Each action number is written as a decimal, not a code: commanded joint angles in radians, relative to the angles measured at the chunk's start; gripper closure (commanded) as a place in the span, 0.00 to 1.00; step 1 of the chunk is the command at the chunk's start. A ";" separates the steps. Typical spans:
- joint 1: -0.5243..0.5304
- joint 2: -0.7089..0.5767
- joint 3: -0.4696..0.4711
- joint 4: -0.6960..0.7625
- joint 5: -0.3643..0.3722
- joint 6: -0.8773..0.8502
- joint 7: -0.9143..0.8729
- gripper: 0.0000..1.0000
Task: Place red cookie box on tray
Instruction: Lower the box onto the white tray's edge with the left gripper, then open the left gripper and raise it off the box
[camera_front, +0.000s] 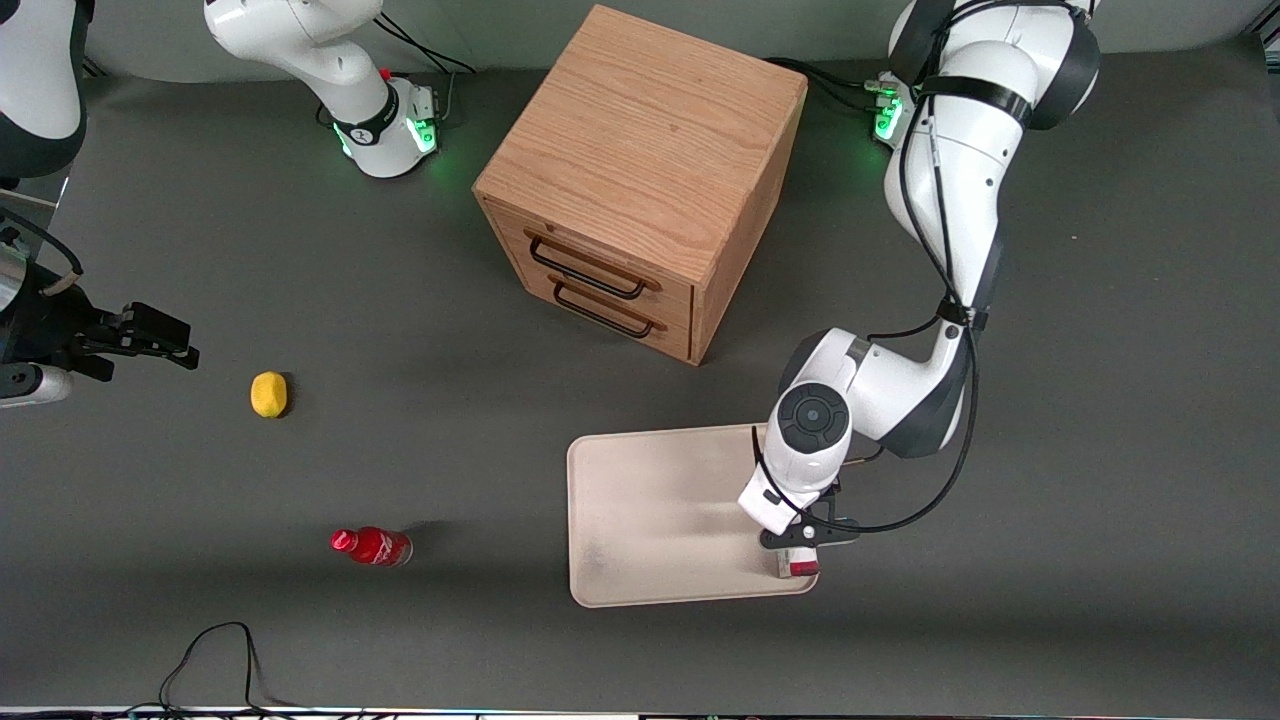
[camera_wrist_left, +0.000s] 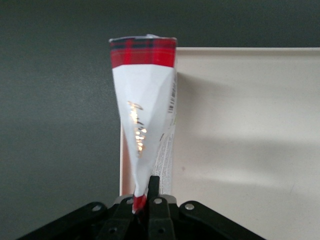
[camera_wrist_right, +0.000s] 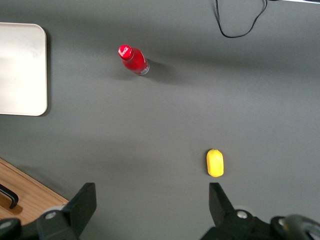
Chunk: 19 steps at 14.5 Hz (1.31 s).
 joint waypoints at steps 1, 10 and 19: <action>-0.002 -0.018 0.006 -0.009 0.024 0.003 -0.044 1.00; 0.012 -0.143 0.001 -0.001 0.002 -0.142 -0.049 0.00; 0.019 -0.540 -0.007 0.004 -0.102 -0.520 -0.040 0.00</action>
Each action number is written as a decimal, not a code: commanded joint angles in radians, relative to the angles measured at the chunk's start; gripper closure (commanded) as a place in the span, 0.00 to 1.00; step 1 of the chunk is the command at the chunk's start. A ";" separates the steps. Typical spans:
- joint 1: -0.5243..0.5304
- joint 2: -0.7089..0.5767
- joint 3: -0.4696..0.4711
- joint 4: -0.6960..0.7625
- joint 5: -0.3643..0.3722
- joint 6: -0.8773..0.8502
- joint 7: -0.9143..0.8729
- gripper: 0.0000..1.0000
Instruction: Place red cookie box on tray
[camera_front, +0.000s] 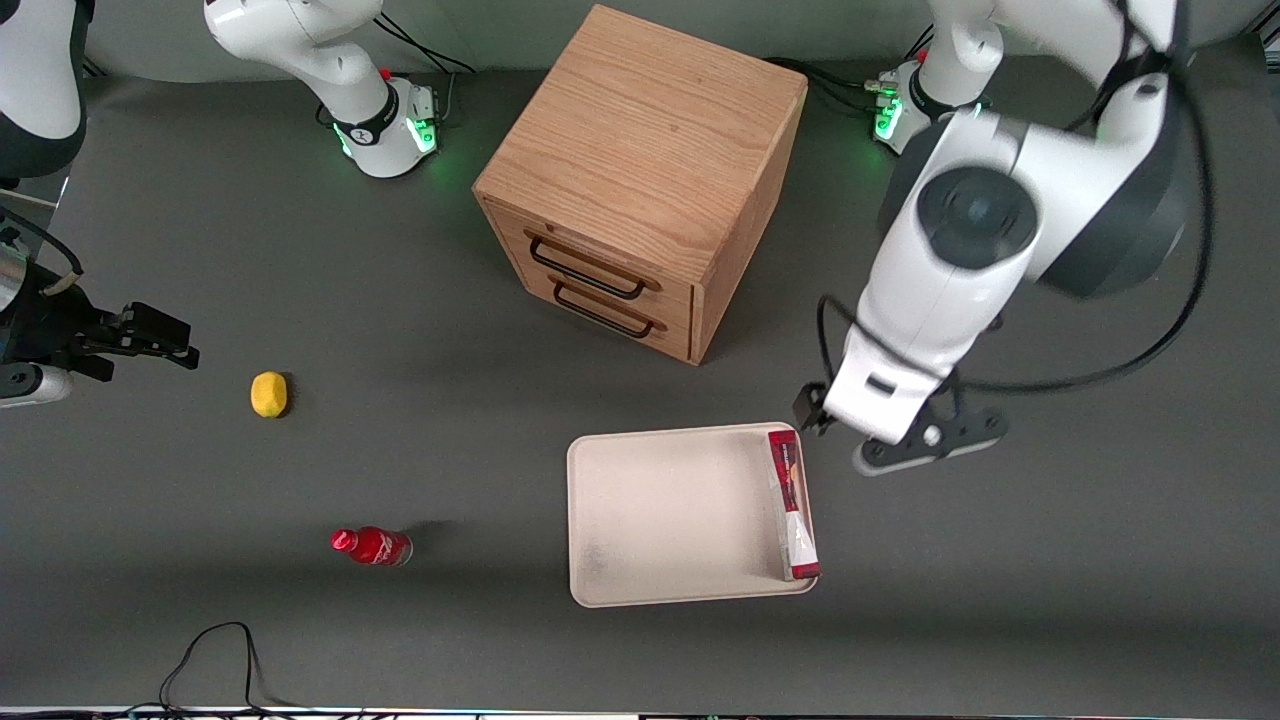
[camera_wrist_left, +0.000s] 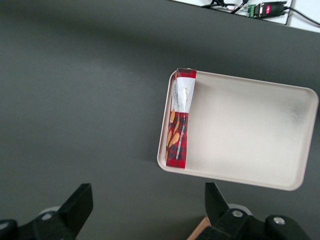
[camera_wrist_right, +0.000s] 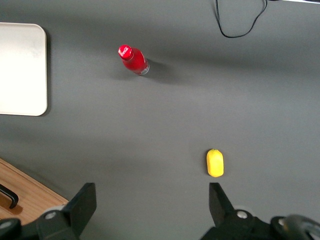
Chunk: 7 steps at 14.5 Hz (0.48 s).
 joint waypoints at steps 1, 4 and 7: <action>0.006 -0.107 -0.004 -0.040 -0.026 -0.046 -0.001 0.00; 0.079 -0.193 -0.004 -0.097 -0.053 -0.074 0.118 0.00; 0.215 -0.323 -0.004 -0.244 -0.086 -0.063 0.337 0.00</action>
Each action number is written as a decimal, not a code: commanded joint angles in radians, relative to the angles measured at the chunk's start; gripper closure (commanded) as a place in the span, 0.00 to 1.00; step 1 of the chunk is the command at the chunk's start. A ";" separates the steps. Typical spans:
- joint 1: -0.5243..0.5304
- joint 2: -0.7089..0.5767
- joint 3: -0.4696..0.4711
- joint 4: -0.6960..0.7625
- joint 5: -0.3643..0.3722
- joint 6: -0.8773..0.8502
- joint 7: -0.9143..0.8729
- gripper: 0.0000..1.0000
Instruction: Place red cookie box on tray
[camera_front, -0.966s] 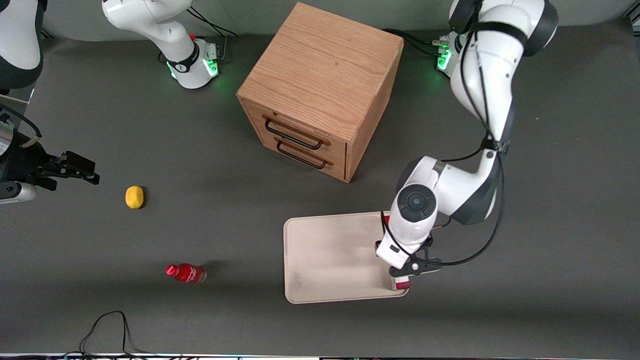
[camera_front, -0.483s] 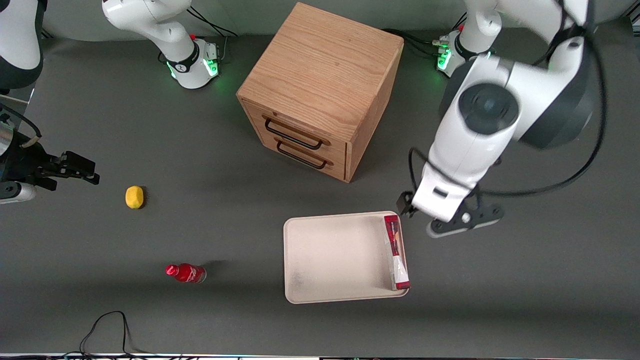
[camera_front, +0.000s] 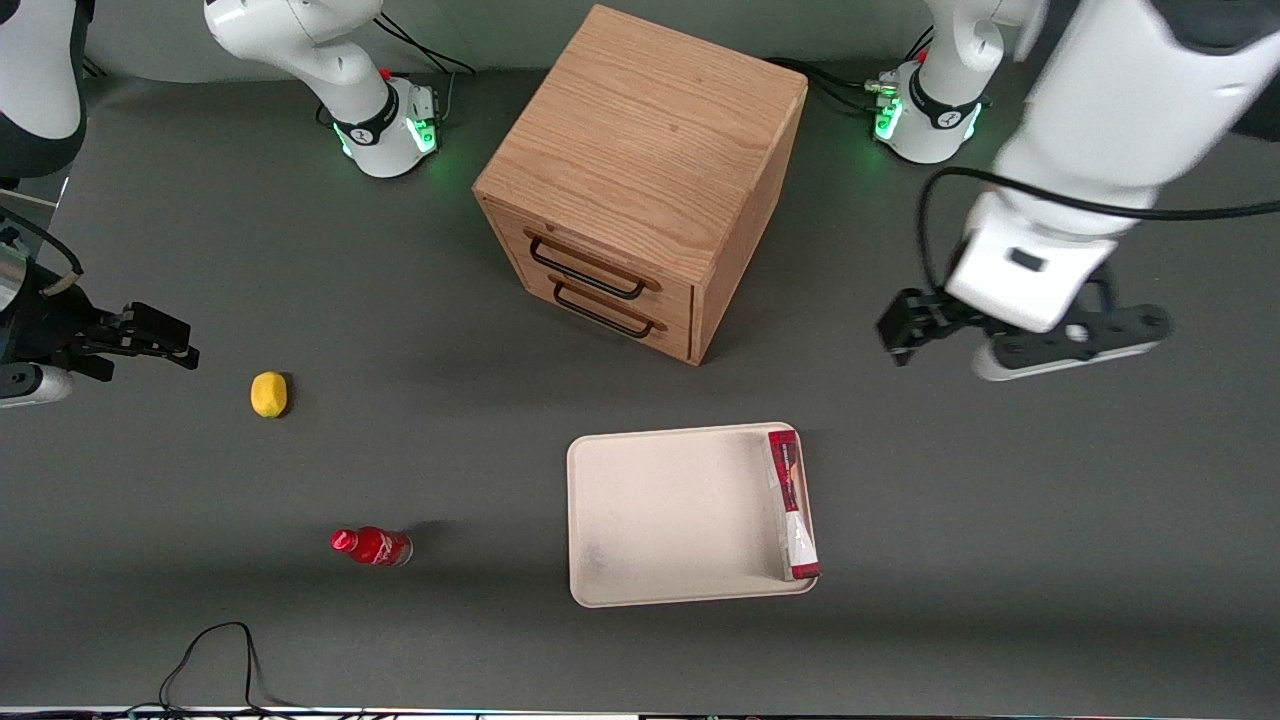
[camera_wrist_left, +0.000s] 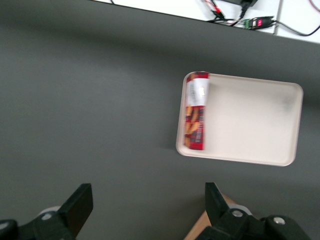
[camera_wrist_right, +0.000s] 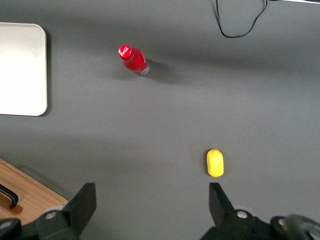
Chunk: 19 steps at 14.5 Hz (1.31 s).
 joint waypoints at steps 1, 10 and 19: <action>0.139 -0.158 -0.006 -0.200 -0.037 0.025 0.214 0.00; 0.300 -0.267 0.004 -0.400 -0.049 0.163 0.418 0.00; 0.251 -0.258 0.060 -0.305 -0.072 -0.024 0.380 0.00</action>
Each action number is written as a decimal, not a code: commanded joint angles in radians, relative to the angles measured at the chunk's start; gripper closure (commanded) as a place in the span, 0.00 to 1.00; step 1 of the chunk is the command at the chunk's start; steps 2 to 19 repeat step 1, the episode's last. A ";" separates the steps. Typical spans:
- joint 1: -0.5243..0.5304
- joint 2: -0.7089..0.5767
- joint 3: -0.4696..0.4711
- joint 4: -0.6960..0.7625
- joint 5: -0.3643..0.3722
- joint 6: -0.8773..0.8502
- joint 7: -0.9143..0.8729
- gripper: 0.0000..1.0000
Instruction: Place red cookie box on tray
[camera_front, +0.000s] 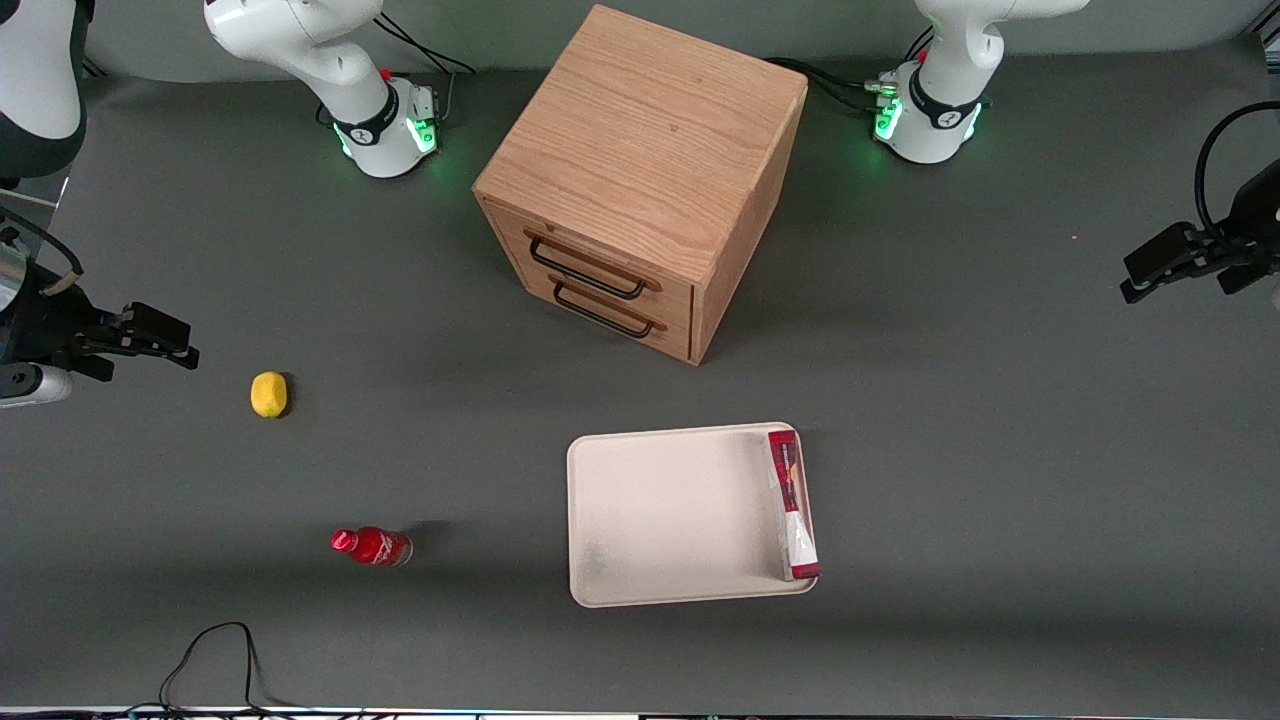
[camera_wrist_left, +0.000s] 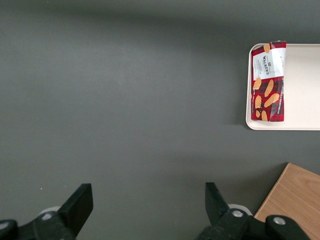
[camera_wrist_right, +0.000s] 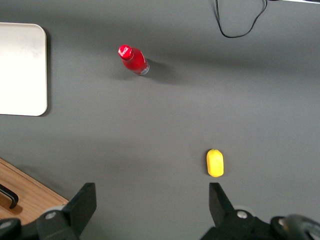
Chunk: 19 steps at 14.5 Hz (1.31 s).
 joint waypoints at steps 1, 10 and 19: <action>-0.020 -0.007 0.021 0.003 -0.015 -0.024 -0.009 0.00; -0.020 -0.007 0.021 0.003 -0.015 -0.024 -0.009 0.00; -0.020 -0.007 0.021 0.003 -0.015 -0.024 -0.009 0.00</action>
